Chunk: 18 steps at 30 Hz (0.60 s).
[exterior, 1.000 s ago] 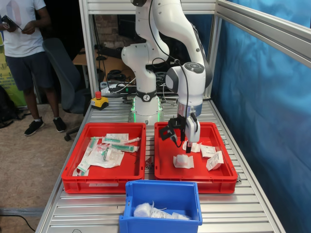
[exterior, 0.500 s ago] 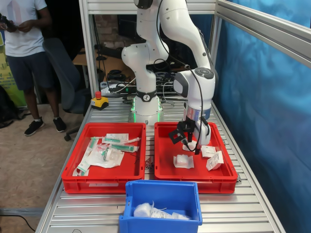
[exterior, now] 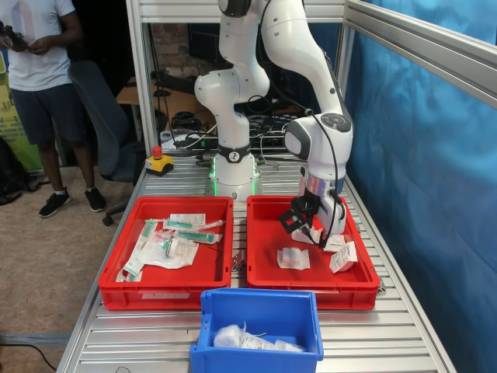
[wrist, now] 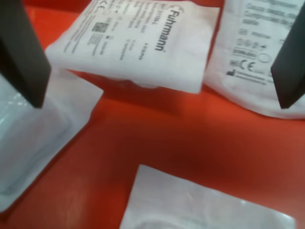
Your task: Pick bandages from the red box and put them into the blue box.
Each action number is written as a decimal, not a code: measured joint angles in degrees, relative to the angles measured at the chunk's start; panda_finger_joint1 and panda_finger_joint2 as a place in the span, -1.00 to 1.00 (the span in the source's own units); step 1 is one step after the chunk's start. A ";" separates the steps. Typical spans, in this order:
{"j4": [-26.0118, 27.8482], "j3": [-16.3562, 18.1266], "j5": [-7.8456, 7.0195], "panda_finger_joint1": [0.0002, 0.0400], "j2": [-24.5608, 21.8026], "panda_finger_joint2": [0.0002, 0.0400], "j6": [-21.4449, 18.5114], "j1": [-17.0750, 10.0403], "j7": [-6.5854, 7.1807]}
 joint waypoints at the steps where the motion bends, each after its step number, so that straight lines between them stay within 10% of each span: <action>1: 0.00 0.00 0.00 1.00 0.16 1.00 0.01 0.16 0.00; 18: 0.00 0.29 0.00 1.00 3.45 1.00 3.93 2.78 1.33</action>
